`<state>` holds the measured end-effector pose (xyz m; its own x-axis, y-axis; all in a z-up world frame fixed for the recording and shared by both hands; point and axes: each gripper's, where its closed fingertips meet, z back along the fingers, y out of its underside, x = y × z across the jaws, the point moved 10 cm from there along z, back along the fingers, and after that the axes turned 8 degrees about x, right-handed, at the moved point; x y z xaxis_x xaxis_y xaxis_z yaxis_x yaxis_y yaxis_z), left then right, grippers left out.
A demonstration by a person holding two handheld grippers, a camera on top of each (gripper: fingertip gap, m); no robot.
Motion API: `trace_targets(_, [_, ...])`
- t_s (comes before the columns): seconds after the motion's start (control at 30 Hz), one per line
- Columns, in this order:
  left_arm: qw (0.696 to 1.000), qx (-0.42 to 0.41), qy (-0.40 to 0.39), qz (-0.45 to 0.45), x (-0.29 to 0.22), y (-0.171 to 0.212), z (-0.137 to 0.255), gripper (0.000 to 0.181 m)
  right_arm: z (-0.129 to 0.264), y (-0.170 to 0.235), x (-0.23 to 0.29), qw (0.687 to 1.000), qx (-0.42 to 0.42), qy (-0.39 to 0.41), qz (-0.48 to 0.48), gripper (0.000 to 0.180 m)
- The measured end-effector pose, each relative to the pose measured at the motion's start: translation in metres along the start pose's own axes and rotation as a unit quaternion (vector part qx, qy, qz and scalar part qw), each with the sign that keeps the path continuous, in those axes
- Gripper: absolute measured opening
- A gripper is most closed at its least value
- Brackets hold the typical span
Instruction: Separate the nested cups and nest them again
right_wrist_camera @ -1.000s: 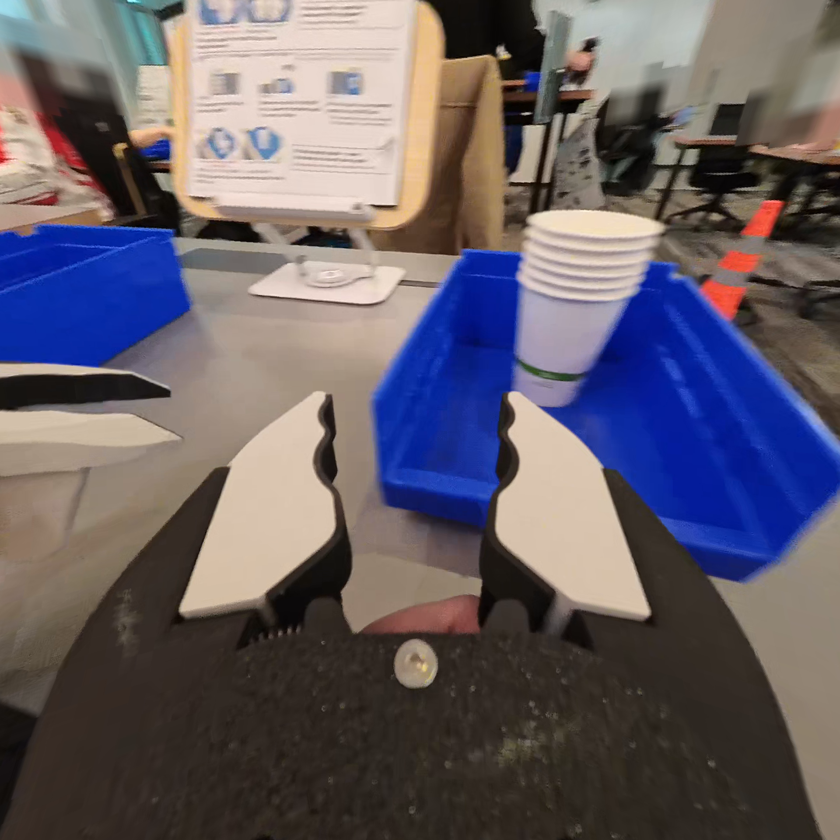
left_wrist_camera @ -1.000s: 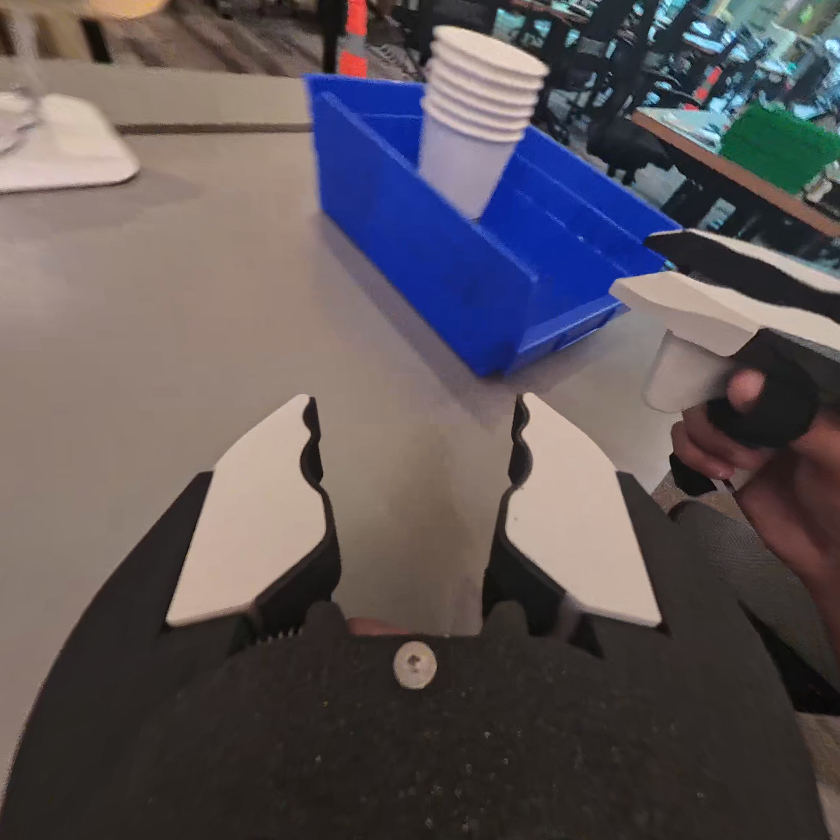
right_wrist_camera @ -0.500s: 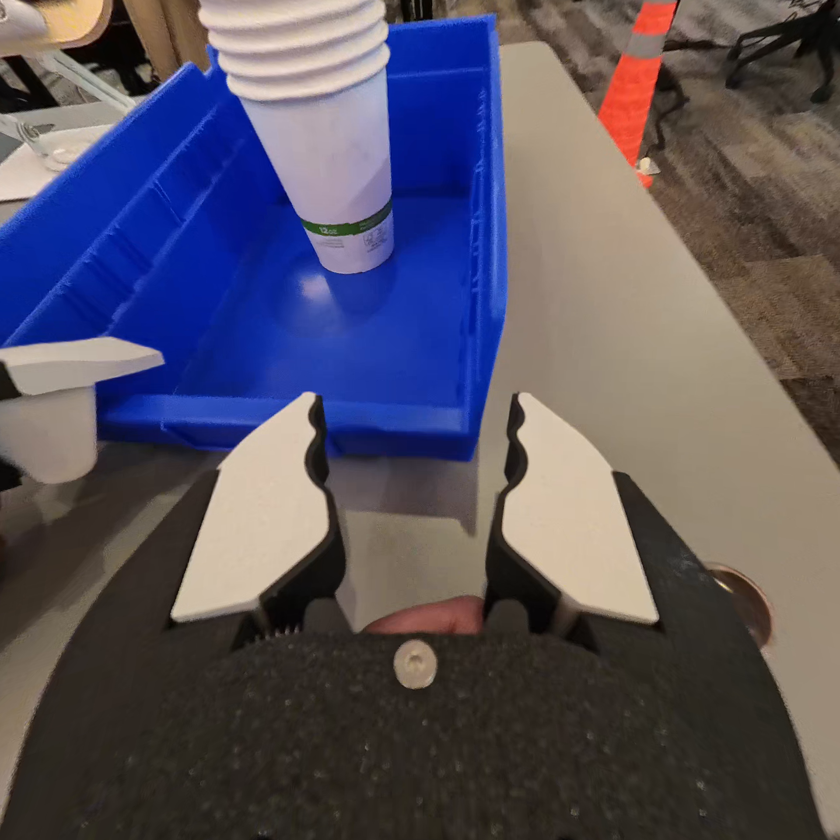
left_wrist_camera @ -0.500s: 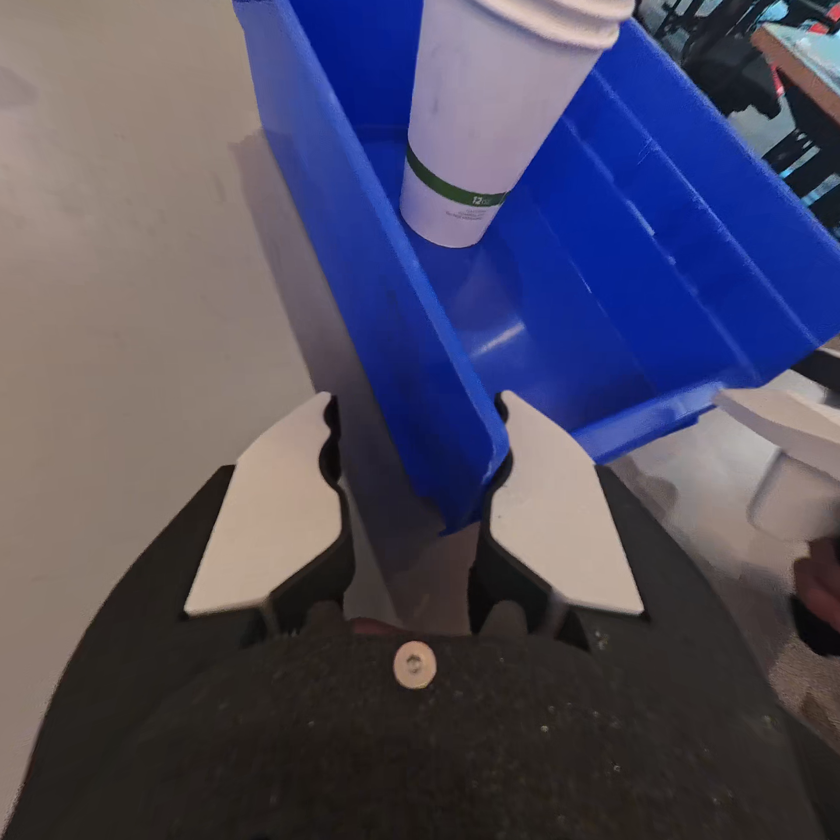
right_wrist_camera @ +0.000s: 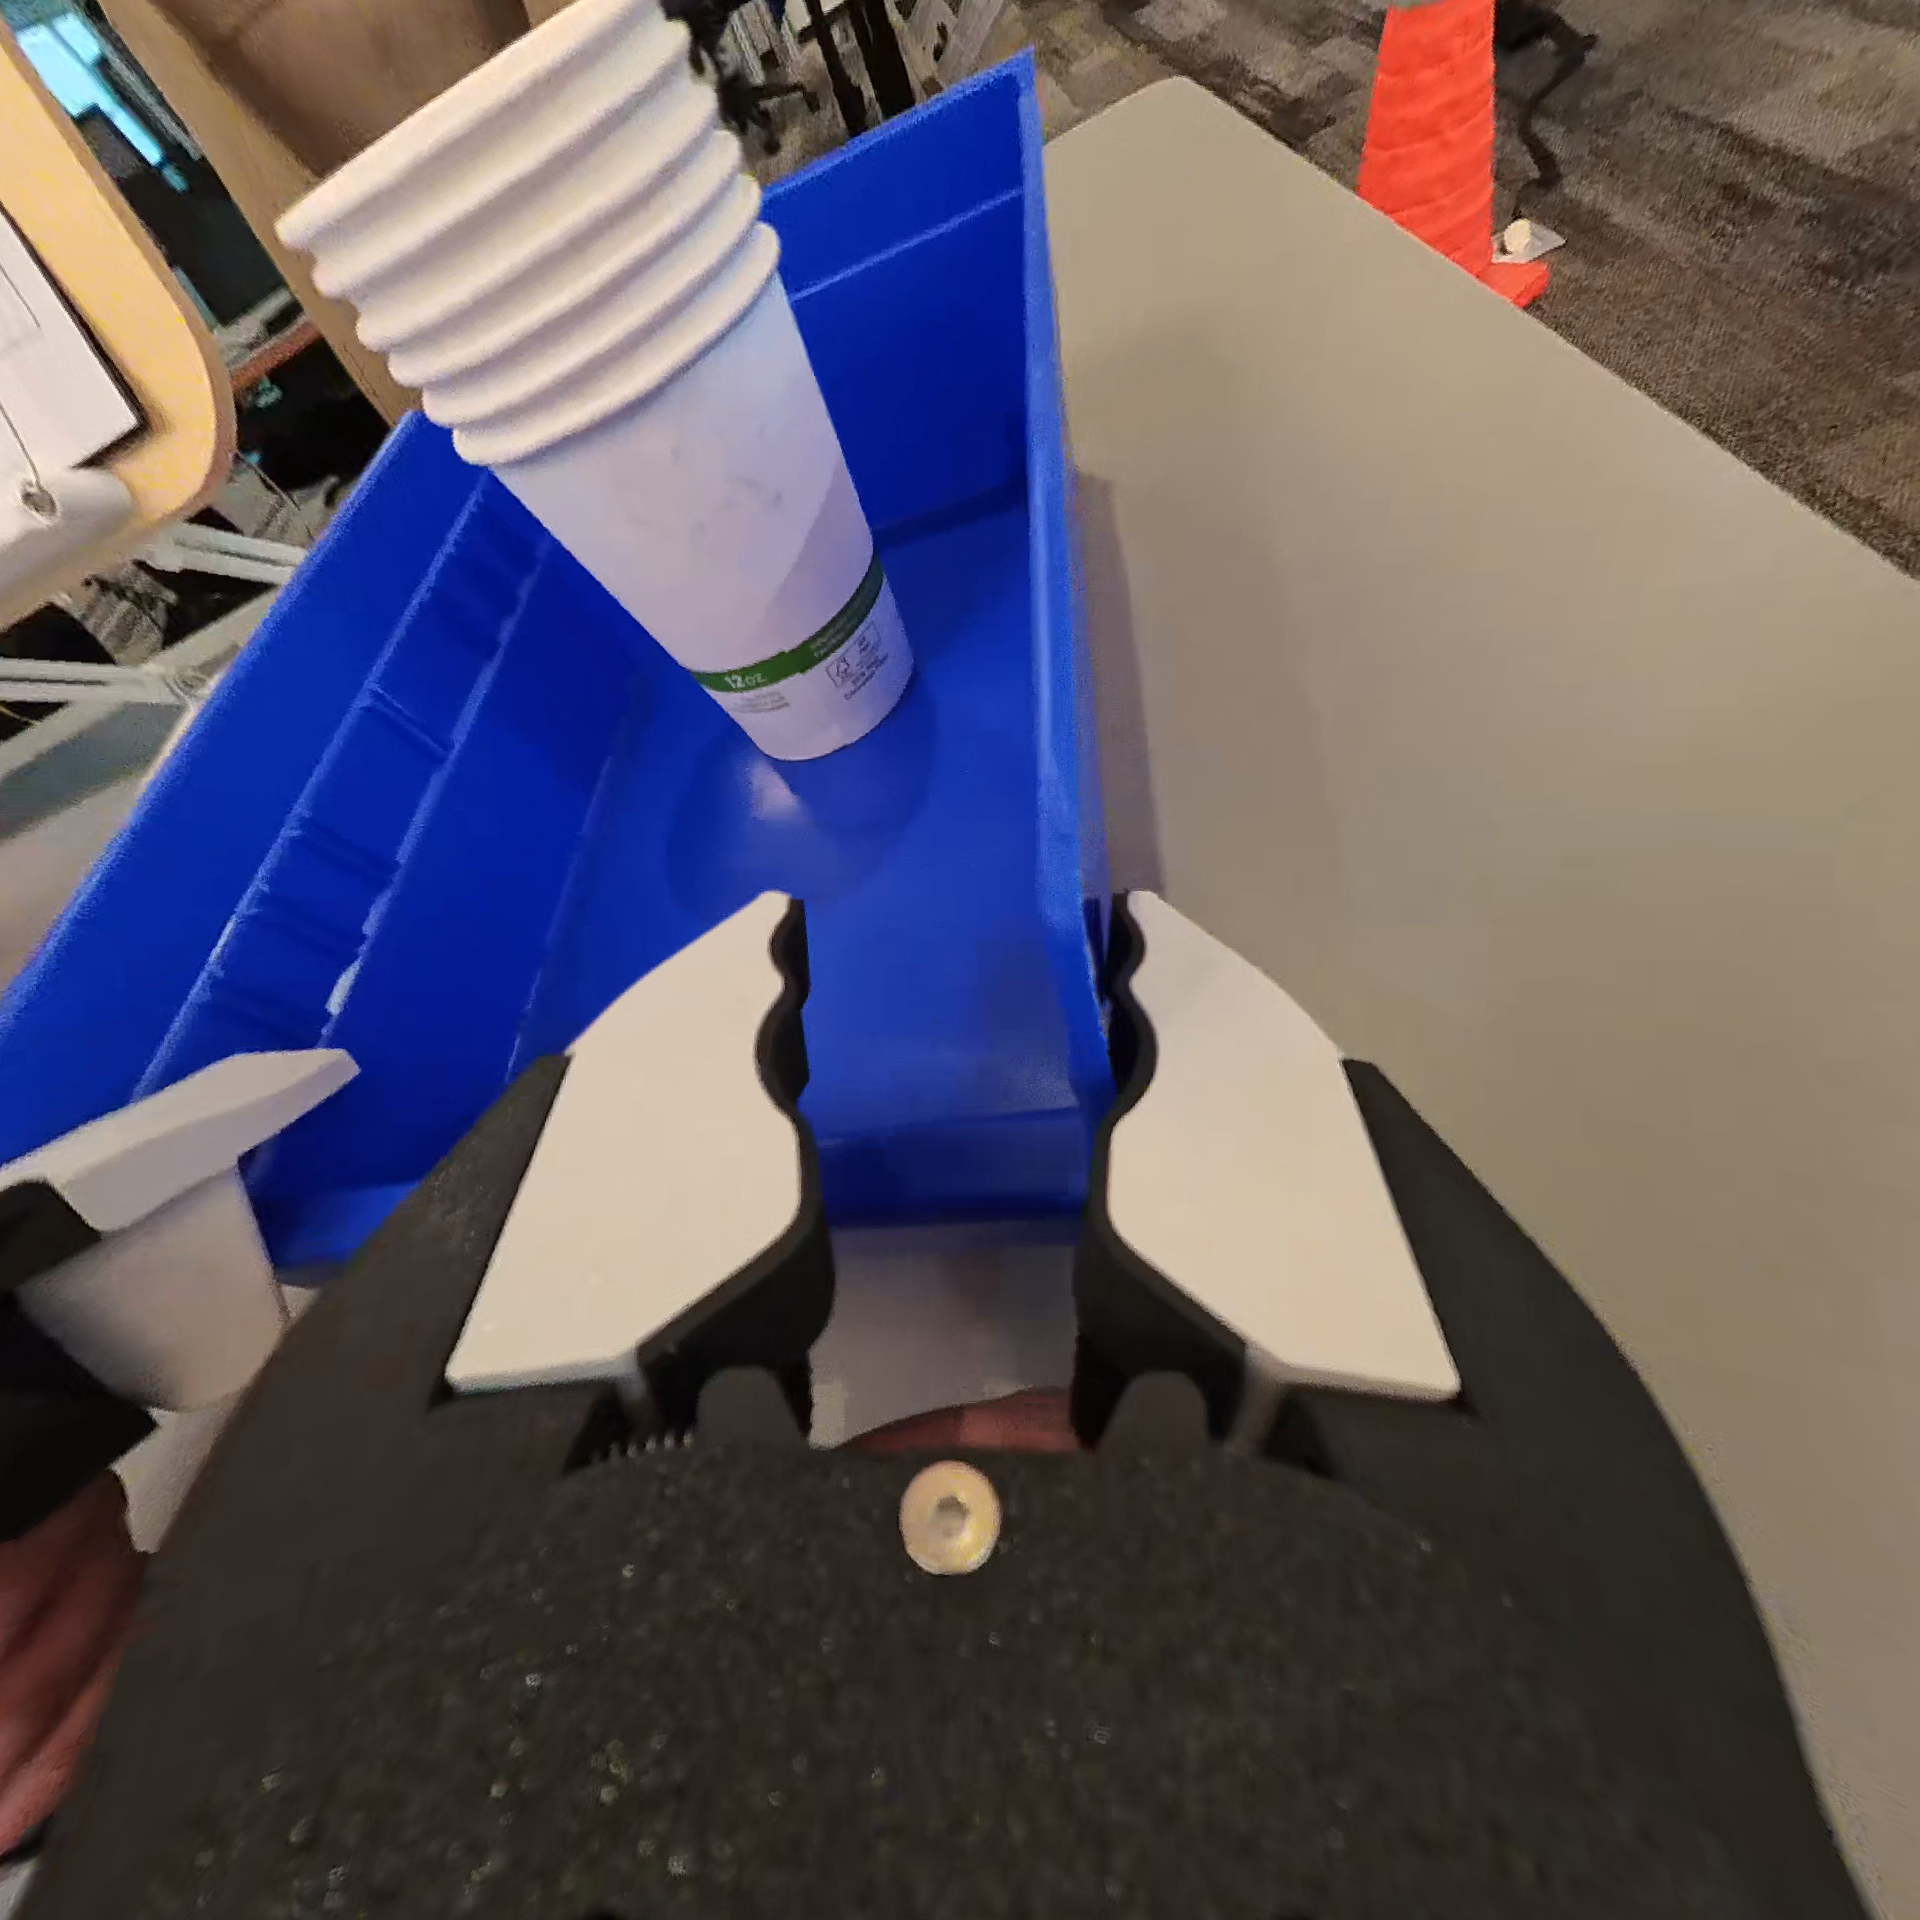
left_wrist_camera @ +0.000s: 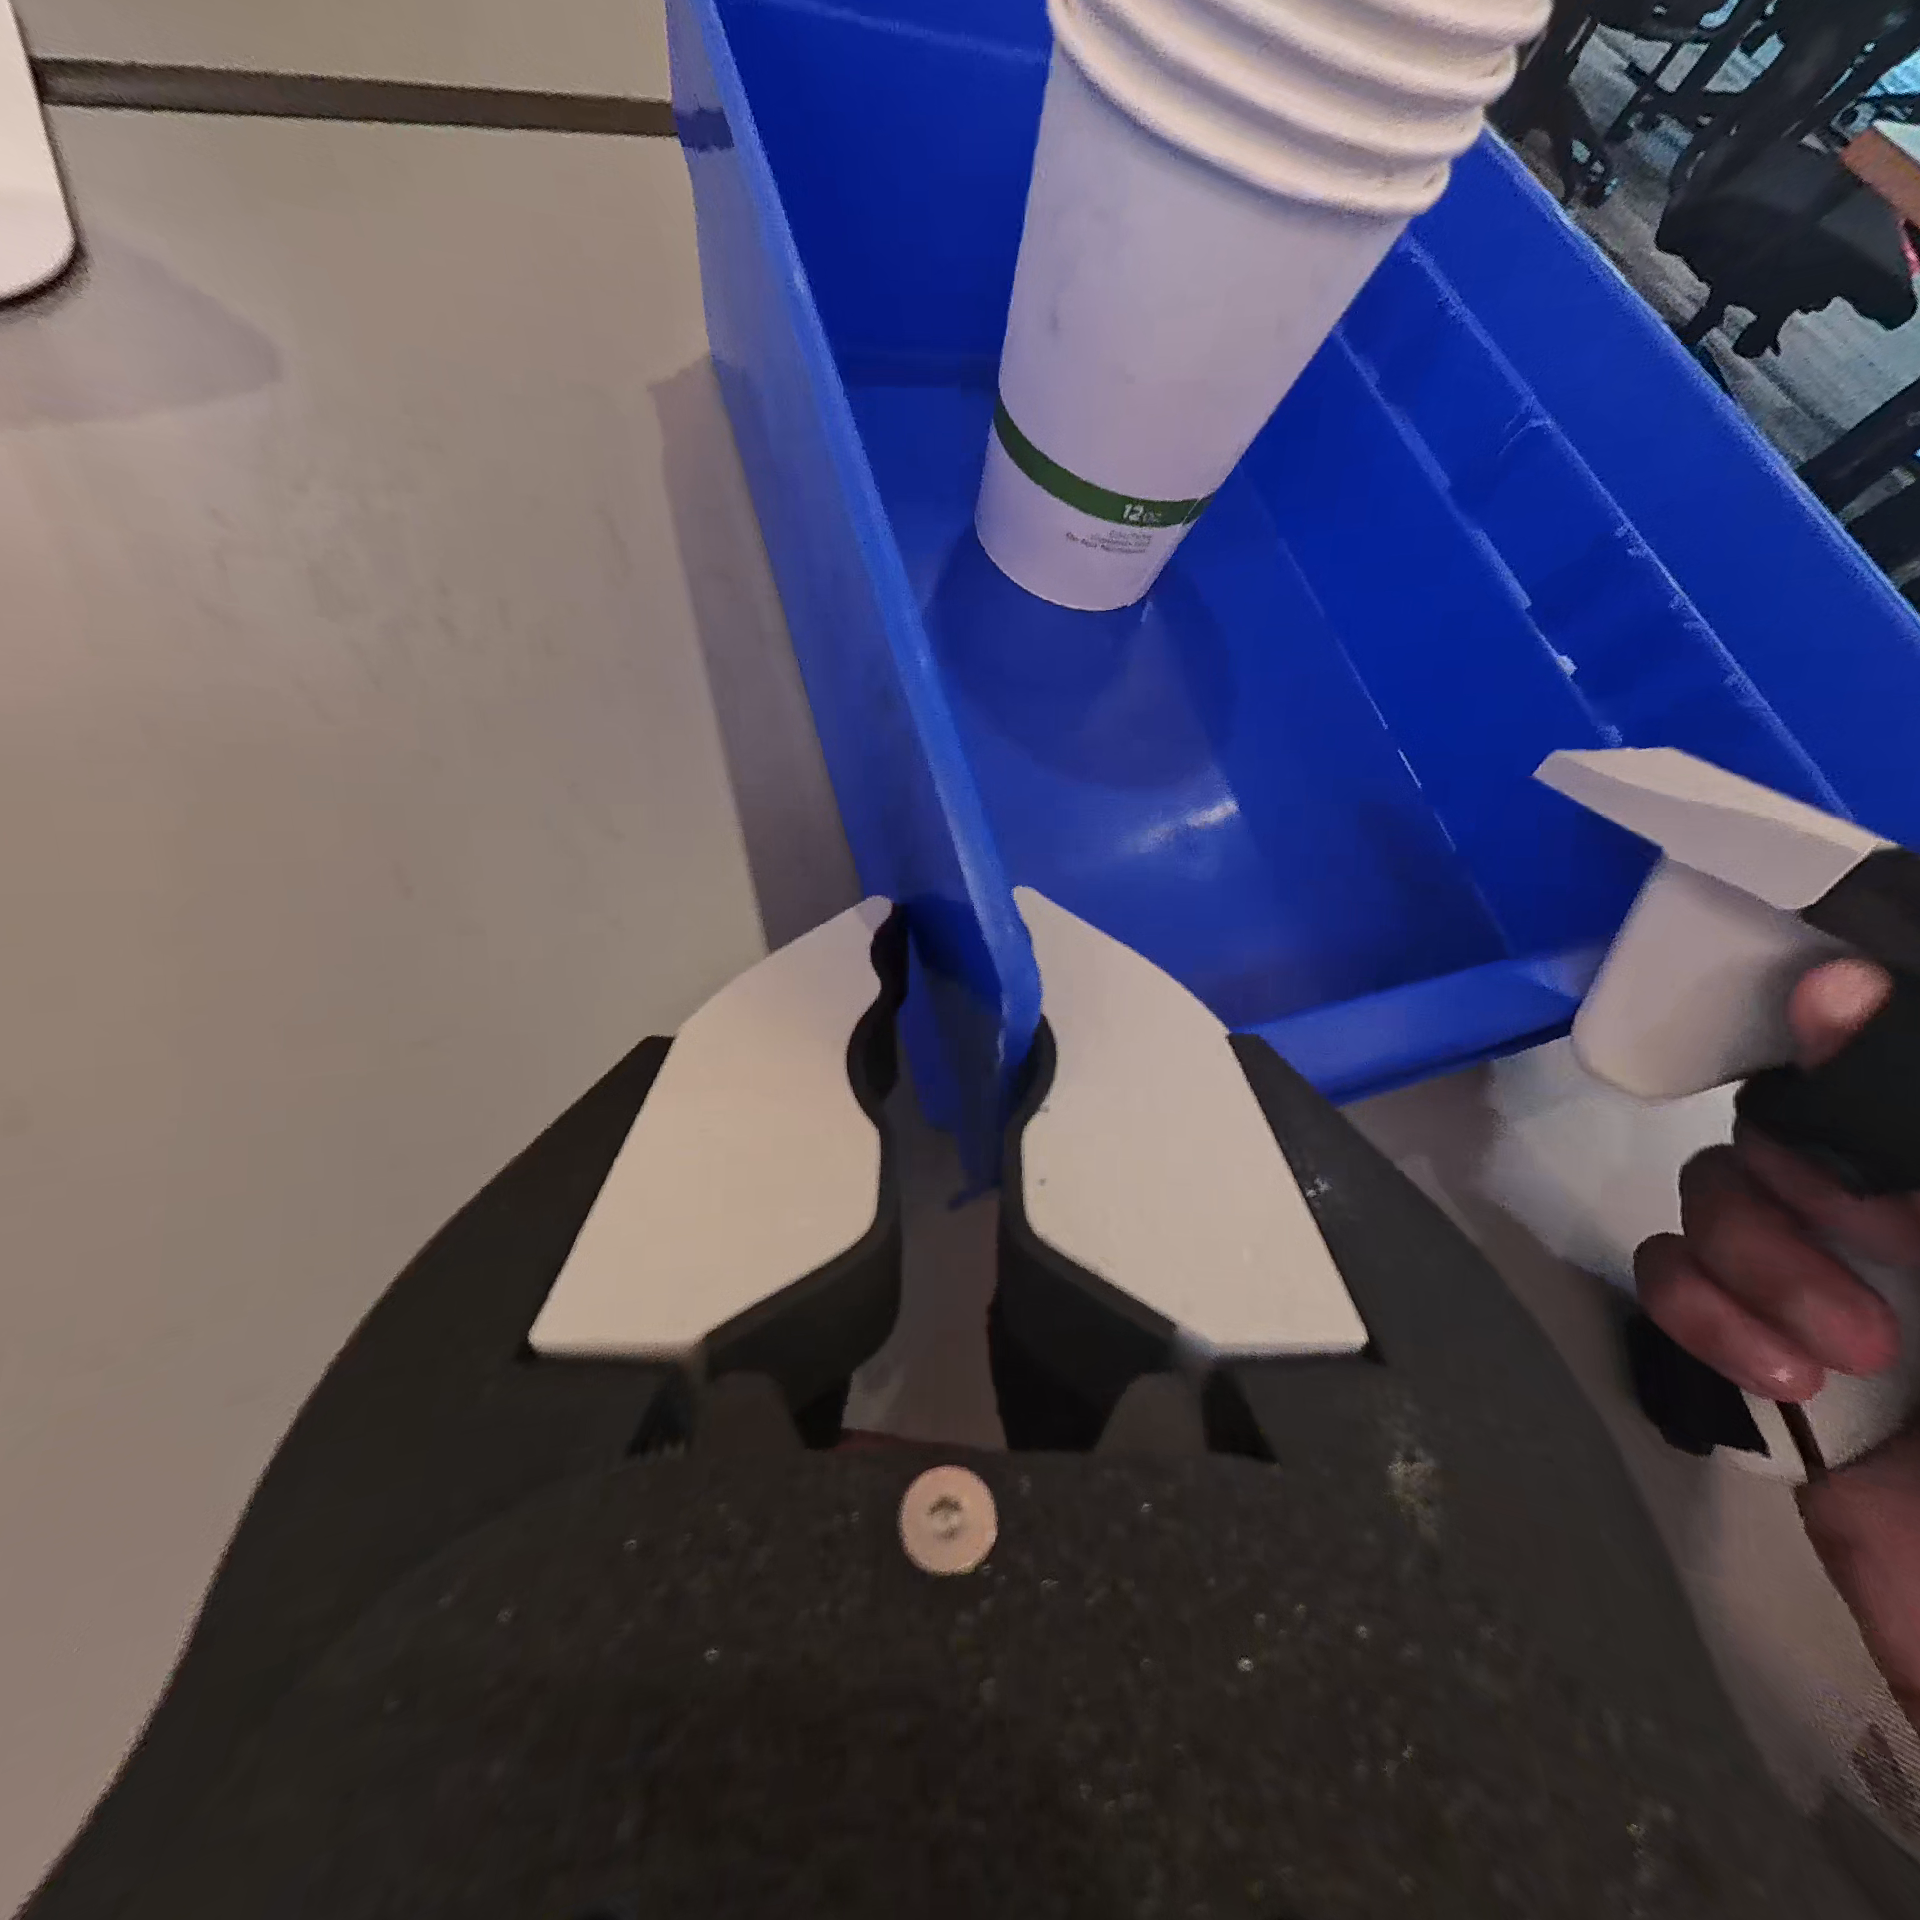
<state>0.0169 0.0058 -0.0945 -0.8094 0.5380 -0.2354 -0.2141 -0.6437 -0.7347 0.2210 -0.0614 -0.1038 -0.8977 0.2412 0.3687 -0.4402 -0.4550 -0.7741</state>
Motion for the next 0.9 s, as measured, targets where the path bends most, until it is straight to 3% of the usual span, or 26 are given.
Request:
trace_targets(0.13, [1.0, -0.009, -0.025, -0.007, 0.006, 0.004, 0.008, 0.012, 0.005, 0.008, 0.006, 0.999, -0.018, -0.014, -0.039, 0.041])
trace_targets(0.27, [0.998, -0.026, -0.062, -0.009, 0.025, 0.008, 0.019, 0.007, 0.01, 0.018, 0.02, 0.999, -0.028, 0.0, -0.019, 0.01])
trace_targets(0.6, [0.985, -0.056, -0.154, -0.054, 0.056, 0.017, 0.069, 0.003, 0.013, 0.039, 0.079, 0.994, -0.015, 0.04, 0.102, 0.002])
trace_targets(0.9, [0.973, -0.062, -0.218, -0.031, 0.114, 0.052, 0.148, 0.004, 0.021, 0.07, 0.168, 0.983, -0.001, -0.028, 0.181, 0.002])
